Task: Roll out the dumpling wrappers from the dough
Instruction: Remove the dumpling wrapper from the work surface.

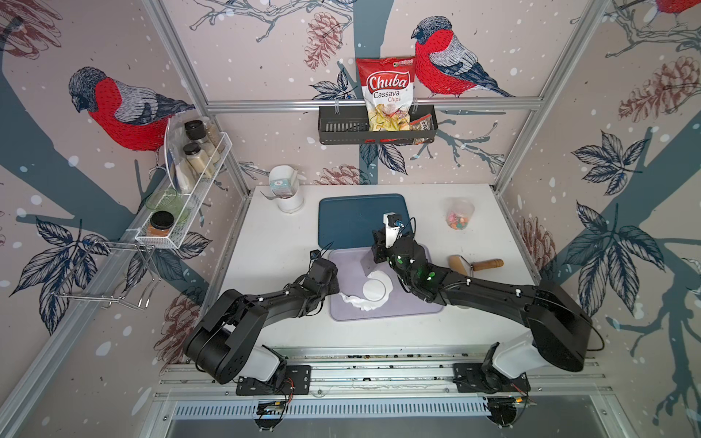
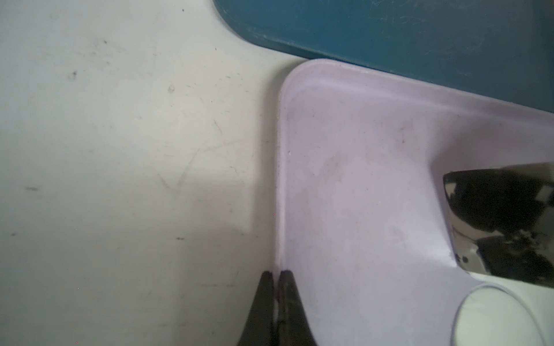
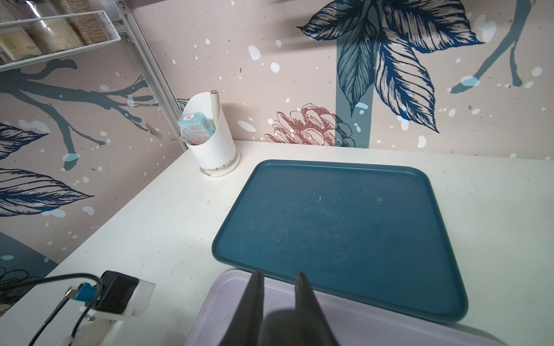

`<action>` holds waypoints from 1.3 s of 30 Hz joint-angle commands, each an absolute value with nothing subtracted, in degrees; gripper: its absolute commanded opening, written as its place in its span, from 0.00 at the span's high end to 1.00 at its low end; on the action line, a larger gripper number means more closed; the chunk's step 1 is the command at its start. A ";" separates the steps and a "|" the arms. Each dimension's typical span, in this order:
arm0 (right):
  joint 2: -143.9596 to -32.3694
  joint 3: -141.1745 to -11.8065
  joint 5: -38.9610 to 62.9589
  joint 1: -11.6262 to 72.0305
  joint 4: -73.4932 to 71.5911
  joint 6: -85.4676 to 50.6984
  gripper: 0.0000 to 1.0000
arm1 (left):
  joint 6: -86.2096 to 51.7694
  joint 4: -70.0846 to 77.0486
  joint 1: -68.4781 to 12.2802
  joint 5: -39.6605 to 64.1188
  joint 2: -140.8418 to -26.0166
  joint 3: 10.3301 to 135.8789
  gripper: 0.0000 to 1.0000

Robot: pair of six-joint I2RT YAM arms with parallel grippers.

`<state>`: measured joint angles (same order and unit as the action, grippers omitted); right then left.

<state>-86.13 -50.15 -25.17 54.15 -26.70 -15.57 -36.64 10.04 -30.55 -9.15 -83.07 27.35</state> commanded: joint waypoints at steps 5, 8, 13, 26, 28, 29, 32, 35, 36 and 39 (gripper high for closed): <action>-82.15 -44.73 -29.95 51.21 -19.79 -14.11 1.00 | -36.07 4.02 -30.37 -8.78 -82.62 26.94 1.00; -80.47 -43.05 -31.28 49.68 -18.81 -14.26 1.00 | -36.13 3.85 -30.38 -9.05 -82.53 26.90 1.00; -78.28 -40.76 -34.66 47.79 -17.32 -13.80 1.00 | -36.37 4.08 -30.35 -8.91 -82.67 26.81 1.00; -70.86 -40.32 -41.43 45.59 -11.72 -12.48 1.00 | -36.33 4.65 -30.35 -8.36 -83.01 26.72 1.00; -69.83 -42.64 -40.54 46.38 -11.70 -12.35 1.00 | -36.25 4.97 -30.37 -8.04 -83.14 26.64 1.00; -69.57 -43.91 -40.49 47.39 -12.16 -11.89 1.00 | -36.21 5.22 -30.35 -7.70 -83.12 26.63 1.00; -70.34 -48.03 -41.68 51.23 -13.74 -9.08 1.00 | -36.03 5.47 -30.37 -7.26 -83.10 26.63 1.00; -73.11 -51.59 -39.70 53.55 -14.03 -9.03 1.00 | -35.91 5.43 -30.33 -7.14 -83.19 26.63 1.00; -74.20 -52.06 -39.21 53.88 -14.57 -9.28 1.00 | -35.92 5.38 -30.35 -7.19 -83.23 26.67 1.00; -77.53 -52.80 -36.48 54.69 -16.85 -10.37 1.00 | -35.98 5.52 -30.41 -7.21 -83.11 26.48 1.00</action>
